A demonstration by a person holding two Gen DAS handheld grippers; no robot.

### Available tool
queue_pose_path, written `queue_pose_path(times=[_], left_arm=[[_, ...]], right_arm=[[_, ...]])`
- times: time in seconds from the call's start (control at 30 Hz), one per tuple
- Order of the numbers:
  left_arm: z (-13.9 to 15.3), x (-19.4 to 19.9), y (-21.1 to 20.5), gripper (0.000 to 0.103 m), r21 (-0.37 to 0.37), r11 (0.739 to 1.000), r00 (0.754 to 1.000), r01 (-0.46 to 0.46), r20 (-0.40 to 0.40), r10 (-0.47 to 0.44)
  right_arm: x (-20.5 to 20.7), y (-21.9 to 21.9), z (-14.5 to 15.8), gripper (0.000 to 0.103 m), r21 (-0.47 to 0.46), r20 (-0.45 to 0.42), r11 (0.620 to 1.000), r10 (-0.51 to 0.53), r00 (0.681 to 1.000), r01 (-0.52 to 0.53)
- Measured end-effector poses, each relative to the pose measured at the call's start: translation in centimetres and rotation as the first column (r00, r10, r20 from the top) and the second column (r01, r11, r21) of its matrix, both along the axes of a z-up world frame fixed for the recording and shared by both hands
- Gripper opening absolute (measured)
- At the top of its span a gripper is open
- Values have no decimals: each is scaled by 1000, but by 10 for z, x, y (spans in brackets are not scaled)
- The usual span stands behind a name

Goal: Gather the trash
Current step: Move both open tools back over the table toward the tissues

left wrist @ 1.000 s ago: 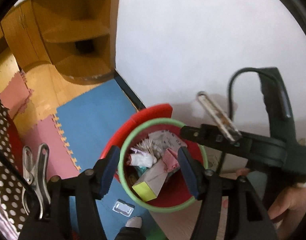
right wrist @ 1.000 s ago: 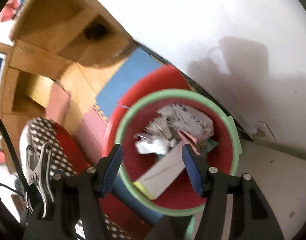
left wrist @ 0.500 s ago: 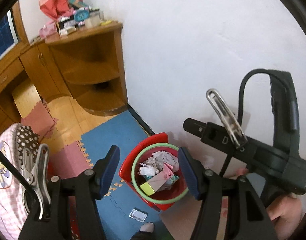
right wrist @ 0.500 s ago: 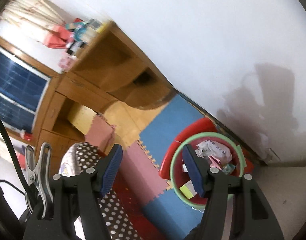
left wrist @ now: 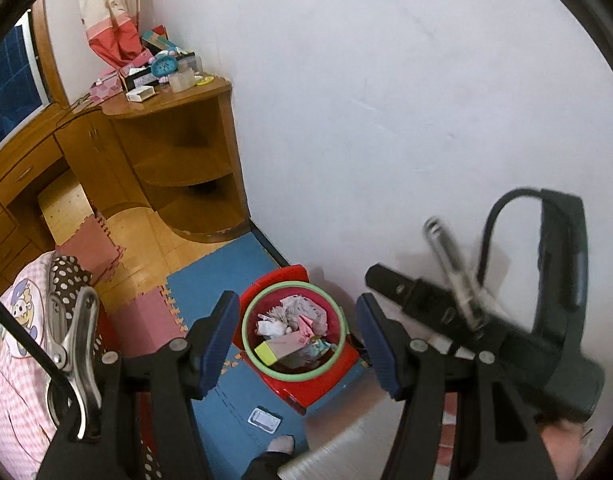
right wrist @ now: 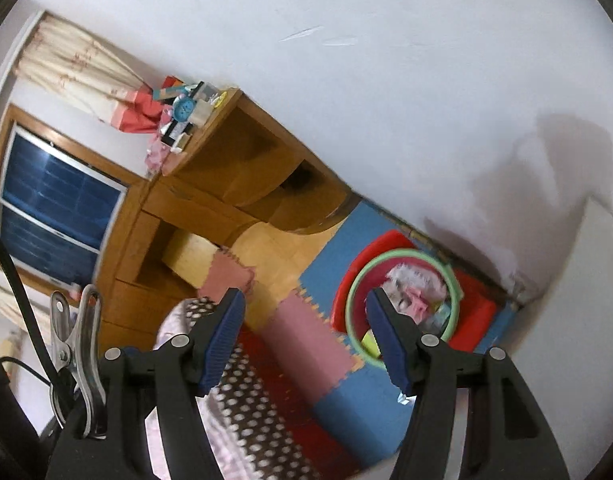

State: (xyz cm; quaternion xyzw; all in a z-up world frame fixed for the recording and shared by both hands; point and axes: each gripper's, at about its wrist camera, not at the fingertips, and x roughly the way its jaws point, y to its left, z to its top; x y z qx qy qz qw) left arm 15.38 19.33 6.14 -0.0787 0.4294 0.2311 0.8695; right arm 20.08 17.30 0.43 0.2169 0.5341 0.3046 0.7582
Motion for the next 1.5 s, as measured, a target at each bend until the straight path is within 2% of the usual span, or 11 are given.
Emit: queue_pose_path(times=[0.17,0.27,0.37,0.47,0.77,0.9,1.03,1.17,1.33,1.5], left_arm=[[14,-16,-37,64,52,999,1000,13,2,-14],[25,-27,-60,64,116,993,1000,-15,8,14],[35,-34,-90,64,180,984,1000,-4,27,-1],[42,-38,-114,64,218,976,999,13,43,-23],[34,-50,-177,64,173,983,997,55,50,-64],[19,-54,-205,64,152,984,994,91,41,-99],[6,-62,-236,64,171,979,992,108,52,-118],[-1,-63,-250,64,170,978,990,124,52,-134],[-12,-66,-278,66,174,972,982,158,73,-172],[-22,-65,-322,67,175,963,971,205,84,-223]], right_arm=[[-21,-25,16,65,1,35,1000,30,999,-30],[-33,-44,27,65,2,90,998,61,994,-61],[-44,-61,38,65,-2,136,995,96,986,-96],[-51,-79,47,65,4,142,995,101,985,-103],[-72,-146,60,65,-26,177,997,77,981,-74],[-84,-183,51,65,-49,162,998,47,986,-40],[-96,-216,39,65,-52,134,998,24,991,-17],[-104,-239,32,65,-56,133,998,12,991,-5],[-112,-264,27,65,-41,139,999,-28,990,34],[-124,-310,17,65,-6,144,995,-101,984,103]])
